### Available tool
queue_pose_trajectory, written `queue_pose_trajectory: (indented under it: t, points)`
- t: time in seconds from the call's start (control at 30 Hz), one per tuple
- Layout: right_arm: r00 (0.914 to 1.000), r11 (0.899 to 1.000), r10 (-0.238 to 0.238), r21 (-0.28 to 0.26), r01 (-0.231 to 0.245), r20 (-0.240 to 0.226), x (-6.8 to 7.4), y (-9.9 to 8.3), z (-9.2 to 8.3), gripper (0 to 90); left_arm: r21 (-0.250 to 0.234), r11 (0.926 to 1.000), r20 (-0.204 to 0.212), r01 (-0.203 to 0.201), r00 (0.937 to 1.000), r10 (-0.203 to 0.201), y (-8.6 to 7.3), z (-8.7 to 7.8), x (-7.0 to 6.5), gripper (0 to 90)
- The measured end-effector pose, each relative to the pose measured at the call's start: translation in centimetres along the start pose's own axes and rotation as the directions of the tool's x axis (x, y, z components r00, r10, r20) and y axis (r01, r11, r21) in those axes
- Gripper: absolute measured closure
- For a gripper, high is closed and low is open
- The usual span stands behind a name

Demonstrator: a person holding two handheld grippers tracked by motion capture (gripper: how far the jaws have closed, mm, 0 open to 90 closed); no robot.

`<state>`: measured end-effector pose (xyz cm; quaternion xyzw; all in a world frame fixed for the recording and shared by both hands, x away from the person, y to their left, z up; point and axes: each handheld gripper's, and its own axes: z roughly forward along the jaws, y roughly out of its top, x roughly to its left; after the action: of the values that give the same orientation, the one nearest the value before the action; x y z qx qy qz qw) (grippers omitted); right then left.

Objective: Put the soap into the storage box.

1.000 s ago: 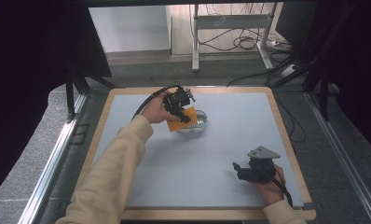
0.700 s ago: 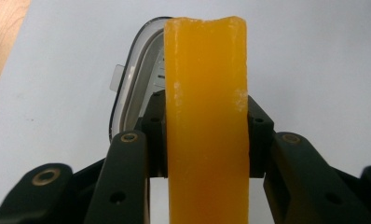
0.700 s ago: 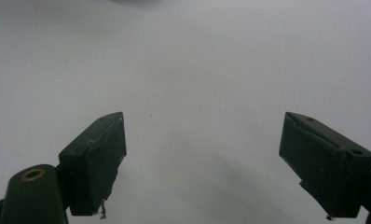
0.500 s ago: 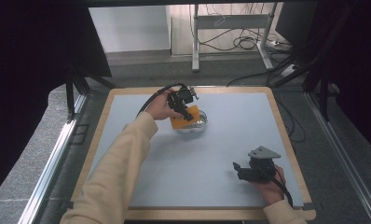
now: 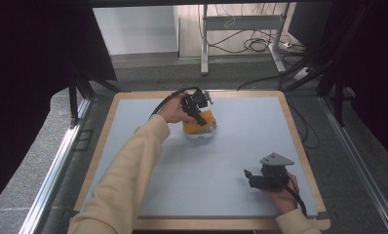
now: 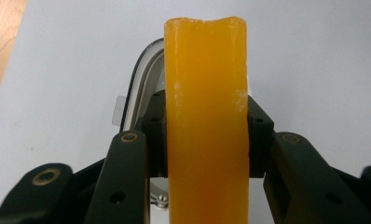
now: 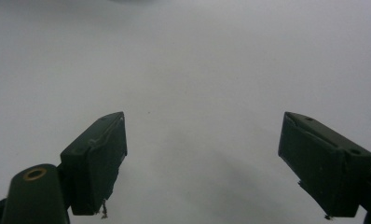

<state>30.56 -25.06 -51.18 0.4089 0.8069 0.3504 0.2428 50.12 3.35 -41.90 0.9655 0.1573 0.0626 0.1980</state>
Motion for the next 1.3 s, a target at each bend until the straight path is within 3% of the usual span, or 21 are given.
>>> queue_pose_trajectory:
  t: [0.1, 0.57, 0.87, 0.97, 1.0, 1.03, 1.1, 1.2, 1.3]
  points:
    - [1.0000, 1.000, 0.001, -0.002, -0.001, 0.001, 0.0, 0.0, -0.1, 15.8, 0.010, 0.9997, 0.001, -0.021, 0.9998, 0.021, 0.4, 0.2, 0.1, 61.6]
    - [0.9999, 1.000, 0.011, 0.000, -0.011, 0.007, -0.2, -0.3, -0.3, 15.8, 0.052, 0.9975, 0.013, -0.047, 0.9989, 0.046, 0.7, 1.8, 0.7, 61.6]
    - [0.9999, 1.000, 0.010, 0.000, -0.010, 0.011, -0.2, -0.4, -0.4, 15.8, 0.054, 0.9979, 0.003, -0.037, 0.9993, 0.037, 0.5, 2.6, 0.9, 61.1]
    - [0.9999, 1.000, 0.007, 0.000, -0.007, 0.011, -0.2, -0.4, -0.4, 15.8, -0.021, 0.9997, -0.020, -0.008, 0.9998, 0.008, 0.5, 1.6, 1.0, 55.6]
    - [0.9999, 1.000, 0.011, 0.001, -0.011, 0.009, -0.2, -0.4, -0.4, 15.8, -0.021, 0.9997, -0.020, -0.008, 0.9998, 0.008, 0.5, 1.6, 1.0, 53.4]
    - [0.9999, 1.000, 0.011, 0.002, -0.011, 0.008, -0.2, -0.4, -0.3, 15.8, -0.057, 0.9984, -0.046, -0.003, 0.9989, 0.001, 0.5, 0.8, 0.9, 50.7]
    - [0.9999, 1.000, 0.010, 0.003, -0.010, 0.008, -0.2, -0.4, -0.3, 15.7, -0.065, 0.9979, -0.063, 0.001, 0.9980, -0.006, 0.5, 0.4, 0.8, 44.9]
    - [0.9999, 1.000, 0.008, 0.002, -0.008, 0.008, -0.2, -0.4, -0.3, 15.8, -0.118, 0.9923, -0.081, 0.037, 0.9957, -0.047, 0.0, -1.1, 0.4, 37.0]
    - [0.9999, 1.000, 0.006, 0.003, -0.006, 0.008, -0.1, -0.4, -0.4, 15.7, -0.114, 0.9925, -0.093, 0.045, 0.9942, -0.055, -0.6, -1.8, -0.3, 34.3]
